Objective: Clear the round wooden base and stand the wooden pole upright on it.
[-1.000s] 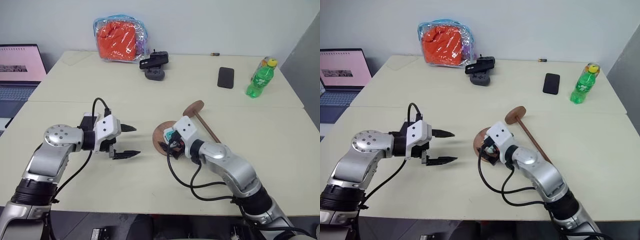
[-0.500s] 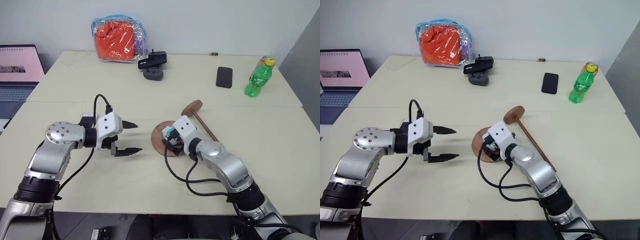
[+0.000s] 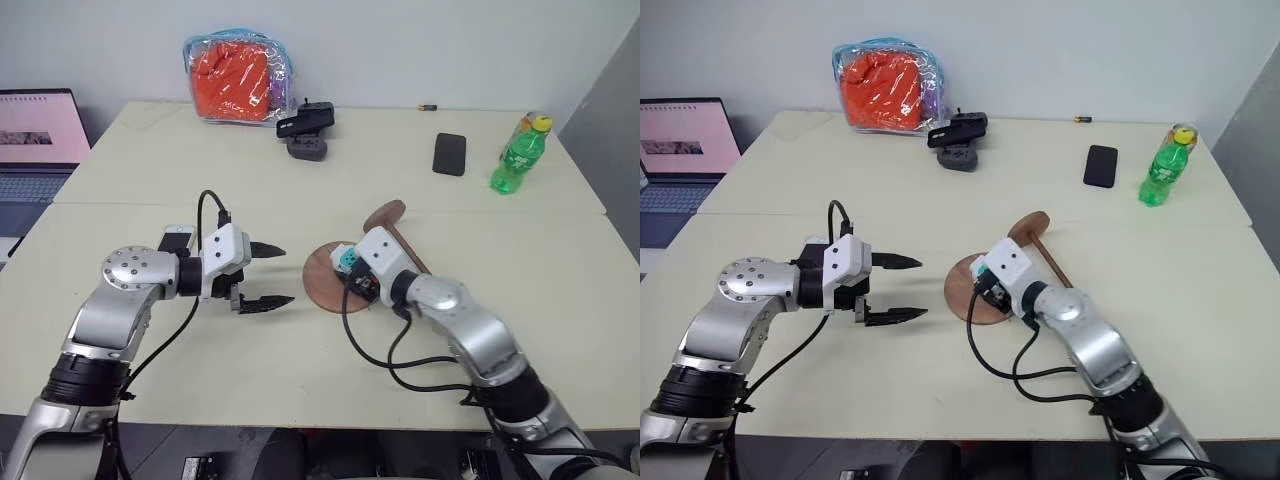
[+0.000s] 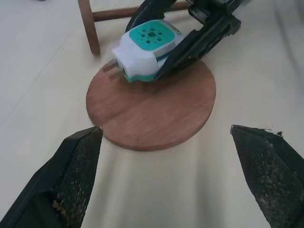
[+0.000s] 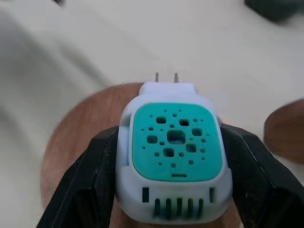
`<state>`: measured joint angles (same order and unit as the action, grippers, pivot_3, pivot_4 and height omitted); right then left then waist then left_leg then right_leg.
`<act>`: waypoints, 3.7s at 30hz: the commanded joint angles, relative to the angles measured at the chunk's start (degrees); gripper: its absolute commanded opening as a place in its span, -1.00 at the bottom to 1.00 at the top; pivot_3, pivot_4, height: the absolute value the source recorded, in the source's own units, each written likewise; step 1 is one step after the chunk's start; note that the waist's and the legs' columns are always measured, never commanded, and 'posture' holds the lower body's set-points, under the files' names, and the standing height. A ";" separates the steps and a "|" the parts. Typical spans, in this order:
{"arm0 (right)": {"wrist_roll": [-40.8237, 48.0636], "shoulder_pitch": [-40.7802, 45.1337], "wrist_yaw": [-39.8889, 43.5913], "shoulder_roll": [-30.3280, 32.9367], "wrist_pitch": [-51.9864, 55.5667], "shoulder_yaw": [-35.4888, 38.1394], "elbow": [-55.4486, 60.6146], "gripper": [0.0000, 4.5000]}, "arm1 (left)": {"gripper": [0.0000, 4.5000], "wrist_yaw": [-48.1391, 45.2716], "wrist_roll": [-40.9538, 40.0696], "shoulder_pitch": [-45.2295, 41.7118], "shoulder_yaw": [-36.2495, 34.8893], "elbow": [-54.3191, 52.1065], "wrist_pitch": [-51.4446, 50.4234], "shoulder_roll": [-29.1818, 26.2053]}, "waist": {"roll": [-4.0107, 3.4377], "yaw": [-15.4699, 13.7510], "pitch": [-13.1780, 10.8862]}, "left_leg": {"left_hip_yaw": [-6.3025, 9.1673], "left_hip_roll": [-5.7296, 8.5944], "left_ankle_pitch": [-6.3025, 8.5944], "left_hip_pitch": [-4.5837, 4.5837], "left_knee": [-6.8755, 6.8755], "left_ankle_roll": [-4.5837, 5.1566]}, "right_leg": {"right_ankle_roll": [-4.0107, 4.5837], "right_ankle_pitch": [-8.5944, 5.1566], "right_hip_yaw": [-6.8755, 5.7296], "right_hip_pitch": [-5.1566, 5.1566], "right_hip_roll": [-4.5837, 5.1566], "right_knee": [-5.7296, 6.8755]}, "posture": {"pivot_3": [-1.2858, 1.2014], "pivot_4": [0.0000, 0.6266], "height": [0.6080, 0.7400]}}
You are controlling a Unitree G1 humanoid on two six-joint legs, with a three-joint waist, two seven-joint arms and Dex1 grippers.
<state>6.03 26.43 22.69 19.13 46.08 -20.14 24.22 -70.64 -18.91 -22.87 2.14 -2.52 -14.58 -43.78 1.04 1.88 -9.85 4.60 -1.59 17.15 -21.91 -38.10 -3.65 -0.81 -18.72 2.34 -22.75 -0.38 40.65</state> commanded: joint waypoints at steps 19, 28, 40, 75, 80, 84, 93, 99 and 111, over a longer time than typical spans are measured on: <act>1.53 -23.86 -5.03 9.78 -24.03 48.07 -19.38 0.23 | 1.00 16.47 10.28 -23.51 20.20 8.19 -0.98 33.83 | -0.08 0.20 0.17 | -0.30 0.58 -0.08 0.44 0.04 0.16 | -0.12 0.03 0.32 0.50 0.28 -0.06 | 0.03 -0.52 1.00; 7.89 -24.47 -5.08 9.58 -20.30 51.17 -18.34 0.93 | 1.00 15.86 10.08 -23.21 19.90 7.06 -2.78 34.64 | -0.25 -0.06 0.23 | -0.27 0.64 -0.09 0.40 0.03 0.15 | -0.15 0.01 0.33 0.50 0.34 -0.07 | 0.03 -0.52 1.00; 17.83 -25.55 2.26 27.47 4.06 48.73 11.15 0.99 | 1.00 10.03 10.60 -19.62 13.49 1.45 -2.91 16.02 | -0.48 0.57 0.24 | -0.20 0.65 -0.09 0.38 0.07 0.15 | -0.20 -0.03 0.33 0.54 0.31 0.03 | 0.03 -0.52 1.00; 10.27 33.62 15.86 11.54 22.02 -2.94 -43.95 0.62 | 1.00 11.19 12.94 -10.23 11.88 -6.21 -3.69 7.73 | -0.41 0.18 0.19 | 0.10 0.77 -0.08 0.00 -0.06 0.16 | -0.21 -0.03 -0.07 0.35 0.64 -0.31 | 0.03 -0.52 1.00; 8.78 35.13 19.03 10.58 21.44 -4.23 -47.18 0.15 | 1.00 11.83 12.90 -9.41 11.88 -7.39 -3.97 7.69 | -0.41 0.17 0.19 | 0.10 0.78 -0.08 -0.01 -0.06 0.16 | -0.21 -0.03 -0.07 0.34 0.65 -0.30 | 0.03 -0.52 1.00; 8.25 36.09 20.93 9.89 22.33 -3.97 -48.84 -0.32 | 1.00 12.20 12.90 -8.69 11.83 -8.34 -4.32 7.48 | -0.41 0.17 0.19 | 0.12 0.77 -0.08 -0.01 -0.06 0.16 | -0.21 -0.03 -0.08 0.33 0.65 -0.29 | 0.03 -0.52 1.00; 8.58 36.35 21.36 8.72 25.62 -1.64 -48.65 -0.88 | 1.00 12.37 13.01 -8.64 11.62 -8.28 -4.28 6.83 | -0.41 0.15 0.19 | 0.11 0.78 -0.08 -0.01 -0.06 0.16 | -0.21 -0.03 -0.07 0.33 0.68 -0.27 | 0.03 -0.52 1.00; 11.43 38.23 17.89 8.62 29.32 8.59 -38.46 -0.88 | 1.00 11.60 7.86 -6.87 5.71 -9.23 -7.96 4.28 | -0.41 0.19 0.19 | 0.11 0.77 -0.08 -0.12 -0.06 0.16 | -0.21 -0.03 0.00 0.09 0.69 -0.13 | 0.03 -0.52 1.00; 20.93 21.41 9.98 -7.78 5.66 25.67 5.07 -0.88 | 1.00 5.63 -3.90 1.06 -7.07 -10.36 -10.97 -3.46 | -0.37 1.18 0.22 | 0.24 0.74 -0.10 -0.88 -0.39 0.15 | -0.21 -0.03 -0.12 -0.65 0.85 0.35 | 0.03 -0.52 1.00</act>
<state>26.99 49.62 34.23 13.91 62.07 5.35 22.53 -63.81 -20.25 -21.61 -1.87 -11.39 -26.15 -46.09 0.67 3.06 -9.63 4.88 -0.88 17.04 -22.79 -38.54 -3.50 -1.02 -18.74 2.15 -23.36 0.49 40.98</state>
